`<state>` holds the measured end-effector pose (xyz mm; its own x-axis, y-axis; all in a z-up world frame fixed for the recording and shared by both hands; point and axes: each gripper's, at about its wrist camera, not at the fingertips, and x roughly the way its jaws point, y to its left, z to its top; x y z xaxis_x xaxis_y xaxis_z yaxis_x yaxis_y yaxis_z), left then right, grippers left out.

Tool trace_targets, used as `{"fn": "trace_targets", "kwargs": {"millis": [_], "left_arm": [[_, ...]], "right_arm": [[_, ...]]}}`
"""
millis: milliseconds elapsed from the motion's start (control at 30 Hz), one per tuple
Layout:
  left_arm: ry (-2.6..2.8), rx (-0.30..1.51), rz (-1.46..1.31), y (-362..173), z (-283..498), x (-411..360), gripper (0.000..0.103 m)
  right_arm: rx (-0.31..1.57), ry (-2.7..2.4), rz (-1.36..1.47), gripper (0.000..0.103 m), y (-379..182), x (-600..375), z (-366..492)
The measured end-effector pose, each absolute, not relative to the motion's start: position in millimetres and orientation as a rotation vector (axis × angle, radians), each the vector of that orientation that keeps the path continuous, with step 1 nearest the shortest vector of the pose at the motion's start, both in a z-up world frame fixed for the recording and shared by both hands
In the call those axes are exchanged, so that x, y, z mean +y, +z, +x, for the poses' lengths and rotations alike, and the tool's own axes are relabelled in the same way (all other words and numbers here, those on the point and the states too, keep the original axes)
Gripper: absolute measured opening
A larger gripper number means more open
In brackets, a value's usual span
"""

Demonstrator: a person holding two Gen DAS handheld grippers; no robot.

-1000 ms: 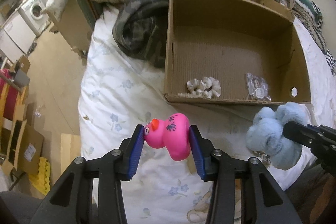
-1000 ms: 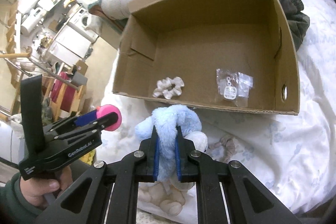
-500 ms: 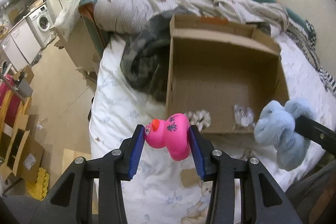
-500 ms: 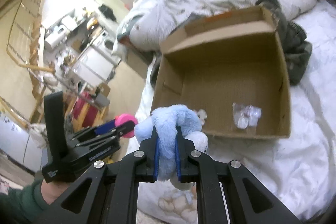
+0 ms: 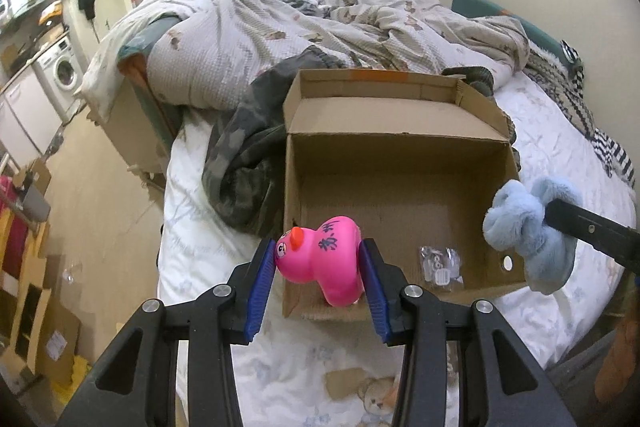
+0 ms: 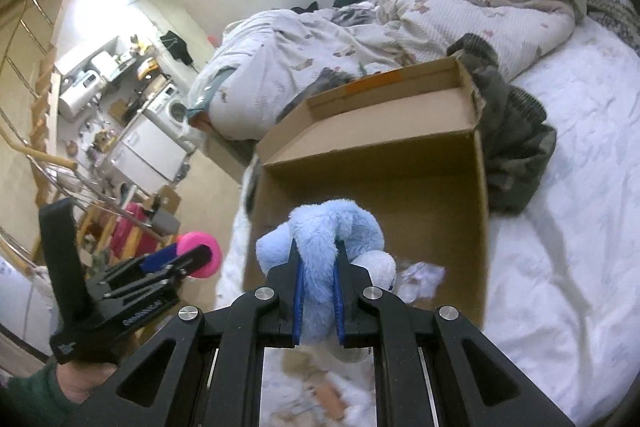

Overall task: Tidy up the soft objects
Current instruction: 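Carry the duck and blue plush into the box and open both tools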

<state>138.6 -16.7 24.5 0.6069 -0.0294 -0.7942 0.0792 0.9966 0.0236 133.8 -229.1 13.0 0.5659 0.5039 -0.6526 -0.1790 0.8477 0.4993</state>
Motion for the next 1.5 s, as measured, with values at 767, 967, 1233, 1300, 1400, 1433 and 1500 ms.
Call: {"fn": "trace_targets", "kwargs": {"millis": [767,967,1233,1300,1400,1433,1500], "left_arm": [[-0.129,0.994,0.094,-49,184,-40,0.039],[-0.145,1.007,0.105,-53,187,-47,0.039],[-0.144,1.034,0.108,-59,189,-48,0.039],[-0.142,1.045,0.101,-61,189,-47,0.039],[-0.142,1.044,0.106,-62,189,-48,0.039],[-0.142,1.042,0.109,-62,188,-48,0.039],[-0.145,1.042,0.109,-63,188,-48,0.039]], "right_arm": [[1.03,0.233,0.376,0.014,-56,-235,174],[1.085,0.225,0.335,0.014,-68,-227,179],[1.115,0.207,0.334,0.014,-78,-229,183],[1.119,0.206,0.33,0.014,-79,-228,184],[1.118,0.204,0.325,0.014,-79,-225,185],[1.118,0.204,0.327,0.014,-79,-225,185],[1.119,0.198,0.325,0.014,-80,-226,185]]}}
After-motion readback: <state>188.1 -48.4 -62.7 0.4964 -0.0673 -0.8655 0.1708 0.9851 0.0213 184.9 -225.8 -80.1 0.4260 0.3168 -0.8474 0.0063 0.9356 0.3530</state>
